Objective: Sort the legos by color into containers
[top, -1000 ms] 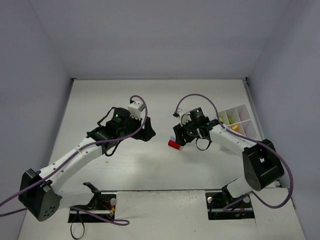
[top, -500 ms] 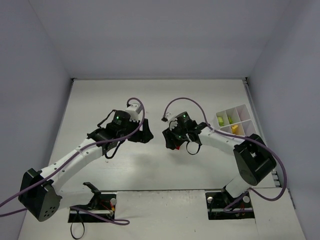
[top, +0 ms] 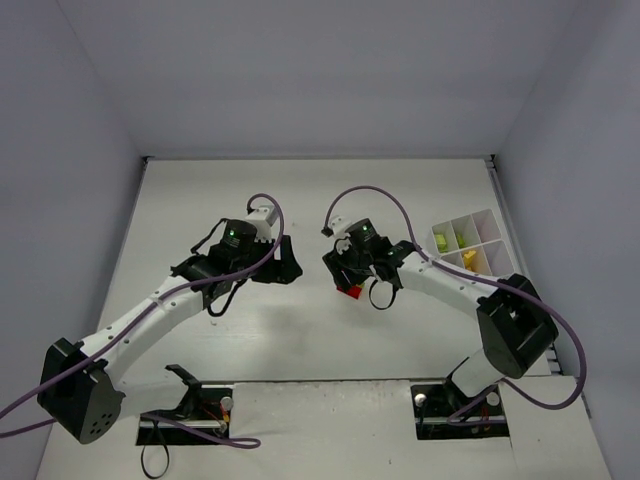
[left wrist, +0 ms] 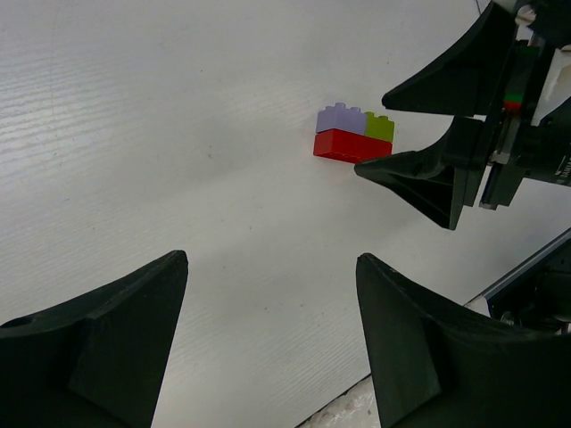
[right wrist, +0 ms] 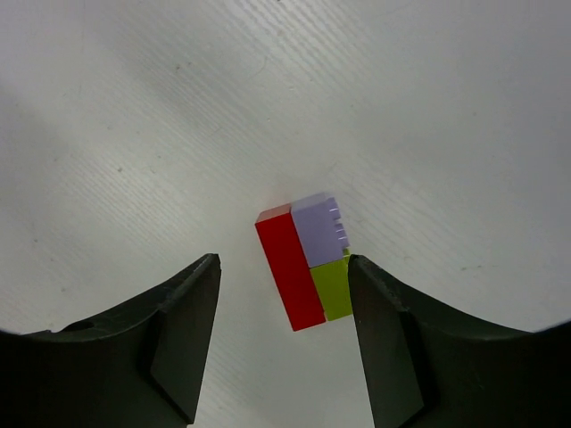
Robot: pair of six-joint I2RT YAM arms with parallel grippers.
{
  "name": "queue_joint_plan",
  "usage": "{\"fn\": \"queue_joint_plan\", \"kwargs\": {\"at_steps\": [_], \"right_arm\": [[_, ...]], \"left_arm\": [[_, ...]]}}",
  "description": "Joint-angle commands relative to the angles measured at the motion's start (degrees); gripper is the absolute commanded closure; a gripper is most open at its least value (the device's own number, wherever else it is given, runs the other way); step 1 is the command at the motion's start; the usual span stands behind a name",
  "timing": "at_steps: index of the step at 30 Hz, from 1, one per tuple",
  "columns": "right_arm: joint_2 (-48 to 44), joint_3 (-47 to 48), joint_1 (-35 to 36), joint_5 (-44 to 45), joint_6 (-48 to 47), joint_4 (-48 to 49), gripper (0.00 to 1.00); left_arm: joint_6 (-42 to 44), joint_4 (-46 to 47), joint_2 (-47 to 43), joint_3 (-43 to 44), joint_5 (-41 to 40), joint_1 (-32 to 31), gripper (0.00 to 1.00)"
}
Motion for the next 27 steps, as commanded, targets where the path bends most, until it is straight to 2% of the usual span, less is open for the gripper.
{"fn": "queue_joint_plan", "kwargs": {"at_steps": [1,13,23,27], "right_arm": [[-2.73,3.19,-0.20,5.73,-3.45,-2.99,0.44],[0.96,2.23,-0.20,5.91,-4.77,-6.51,0.36],[6.58,3.46,-0.46,4.25,-7.76,-8.53,0.38],[7.64,3.37,-0.46,3.89,-8.55,-7.92,0.42]], "left_arm": [[-1.34,1.48,-1.24,1.36,0.39,0.36,0.30],[-2.31,1.40,-1.24,1.01,1.62,0.45,0.30],[-2.57,1.04,-1.41,1.18,1.88,0.54,0.30],[-2.74,1.22,-1.24,1.27,2.06,0.54,0.30]]}}
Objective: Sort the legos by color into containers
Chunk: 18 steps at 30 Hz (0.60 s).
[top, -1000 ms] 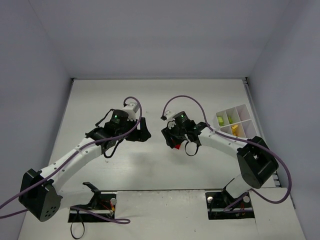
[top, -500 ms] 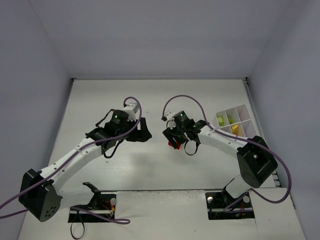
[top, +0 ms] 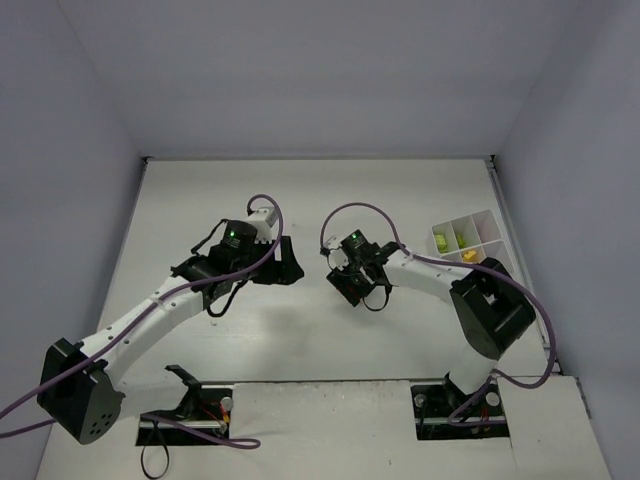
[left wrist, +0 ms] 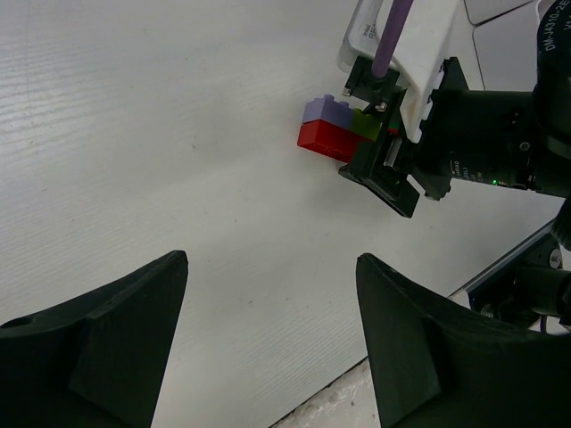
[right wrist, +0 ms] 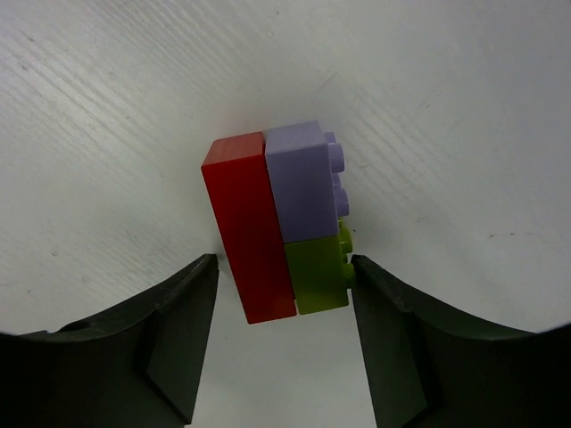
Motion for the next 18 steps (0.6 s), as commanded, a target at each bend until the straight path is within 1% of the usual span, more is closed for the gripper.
{"fn": "queue_joint_plan", "kwargs": {"at_steps": [1,3,4,5,6,9,13,14,18], "right_arm": [[-0.27,1.88,-0.44,-0.63,-1.77,0.54,0.45],[-0.71,1.62,-0.36,-0.63,-2.04,1.24,0.49],[-0.97,1.62,-0.35,-0.63,-2.30,1.94,0.60],[-1.58,1.36,-0.44,-0.72,-2.39,2.30,0.66],[-2.37,1.09,-0.44,-0.72,-2.48,3.17,0.75],[-4.40,0.22,-0.44,-0.37,-2.04,5.64,0.87],[-10.54,-1.63,-0.35,0.51,-0.46,9.94,0.95],[-11.86,-2.68,-0.35,0.51,-0.02,12.65,0.96],[-17.31,-3.48,-0.09,0.07,1.39,15.49,0.96]], "left_arm": [[-0.58,1.70,-1.32,1.18,0.92,0.51,0.30],[-0.93,1.96,-1.15,1.27,1.10,0.51,0.30],[-1.19,2.05,-1.06,1.18,1.18,0.51,0.30],[-1.37,2.05,-0.98,1.27,1.19,0.51,0.30],[-1.81,2.14,-0.71,1.36,1.27,0.60,0.30],[-3.30,3.02,-0.62,1.10,2.15,1.30,0.30],[-5.94,5.82,-0.18,0.74,4.43,3.41,0.30],[-6.55,6.61,-0.10,0.57,5.31,4.02,0.30],[-10.15,12.15,1.83,0.91,10.49,7.01,0.30]]}}
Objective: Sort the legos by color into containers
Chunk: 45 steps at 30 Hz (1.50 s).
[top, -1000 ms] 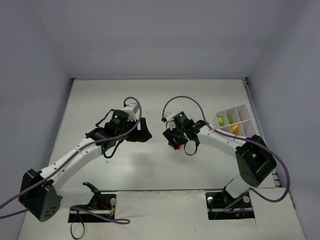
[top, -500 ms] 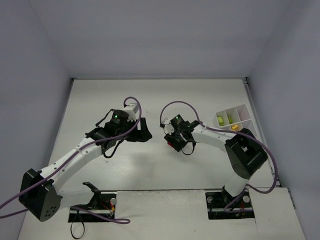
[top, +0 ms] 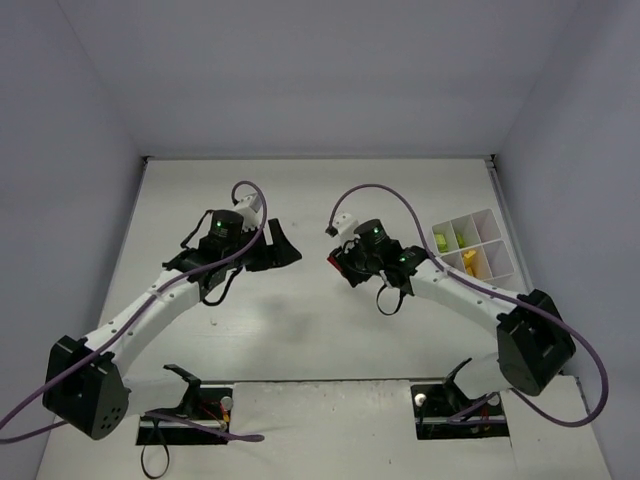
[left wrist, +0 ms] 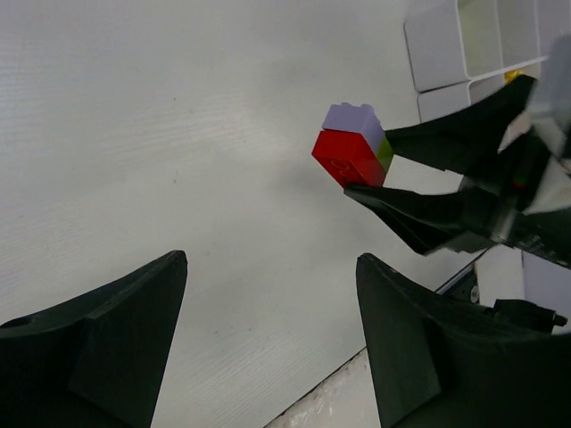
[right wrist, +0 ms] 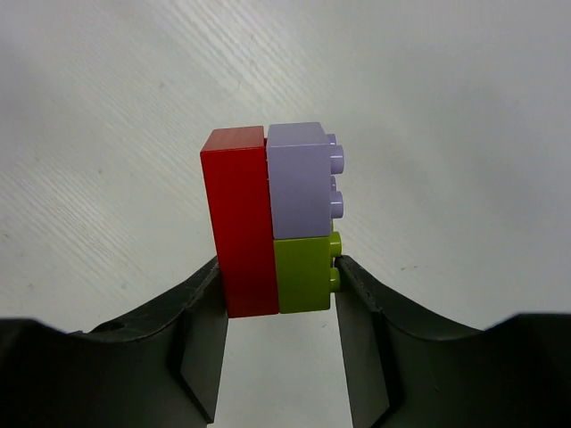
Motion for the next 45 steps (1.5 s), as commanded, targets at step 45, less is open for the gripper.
{"fn": "queue_joint_plan", "kwargs": {"at_steps": [45], "right_arm": [[-12.20,2.13,1.31,-2.50,5.17,11.97,0.92]], "left_arm": [[-4.17,24.38,16.17,12.39,6.22,-5.85,0.50]]}}
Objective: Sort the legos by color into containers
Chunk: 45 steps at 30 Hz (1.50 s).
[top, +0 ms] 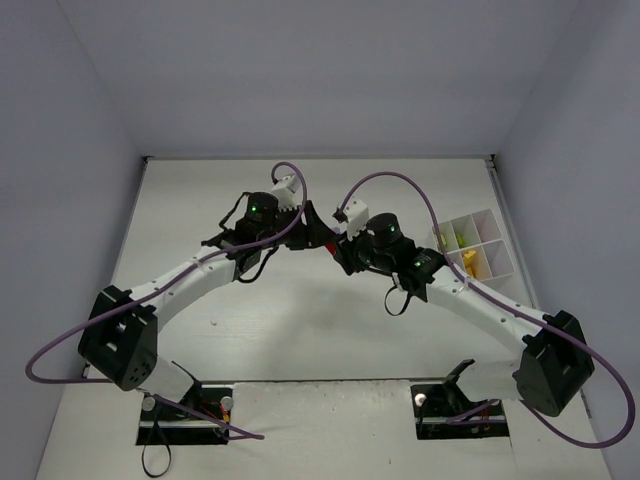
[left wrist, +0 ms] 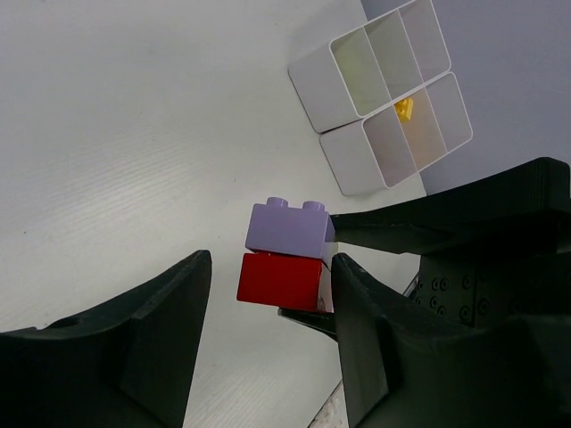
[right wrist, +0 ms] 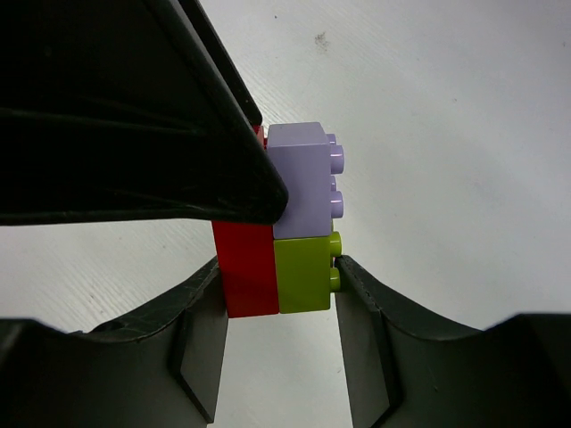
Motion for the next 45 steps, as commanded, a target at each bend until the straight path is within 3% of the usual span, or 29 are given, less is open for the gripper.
{"fn": "queue_joint_plan", "kwargs": {"at_steps": [1,8,9,12,13,16,19,26,31,33,45], "right_arm": [[-2.37,2.13,0.73,-0.23,0.23,4.37,0.92],[-2.45,2.13,1.08,0.12,0.32,4.37,0.91],[-2.54,2.04,1.08,0.04,0.40,4.37,0.90],[-2.72,1.95,1.08,-0.31,0.58,4.19,0.79],[-2.89,1.95,1.08,-0.49,0.49,4.02,0.69],[-2.98,2.74,1.08,-1.72,0.05,2.71,0.51],[-3.07,3.70,0.99,-4.17,-0.47,1.12,0.45],[-3.77,5.64,0.46,-11.64,-2.40,-1.34,0.43],[-2.19,7.83,0.20,-20.42,-4.07,-2.93,0.42],[-1.58,9.24,0.29,-22.46,-4.25,-2.93,0.37],[1.93,14.08,-0.77,-32.92,-6.62,-4.24,0.36]], "left_arm": [[-0.39,5.08,-0.22,3.12,1.00,-0.58,0.50],[-0.57,4.99,-0.22,2.59,1.53,-1.02,0.50],[-0.05,4.91,-0.31,2.59,1.27,-0.94,0.54],[2.14,4.12,-0.92,2.77,1.35,-0.94,0.75],[3.11,3.77,-1.10,2.94,1.44,-0.76,0.77],[11.10,0.43,-2.59,3.64,3.37,0.12,0.79],[21.89,-2.56,-5.40,3.21,7.31,3.53,0.79],[35.08,-6.07,-10.06,1.45,17.69,10.22,0.79],[43.19,-9.68,-12.44,1.01,27.26,10.31,0.79],[46.78,-11.34,-12.88,0.92,29.82,10.31,0.79],[52.43,-10.92,-17.97,-1.18,37.39,10.23,0.78]]}}
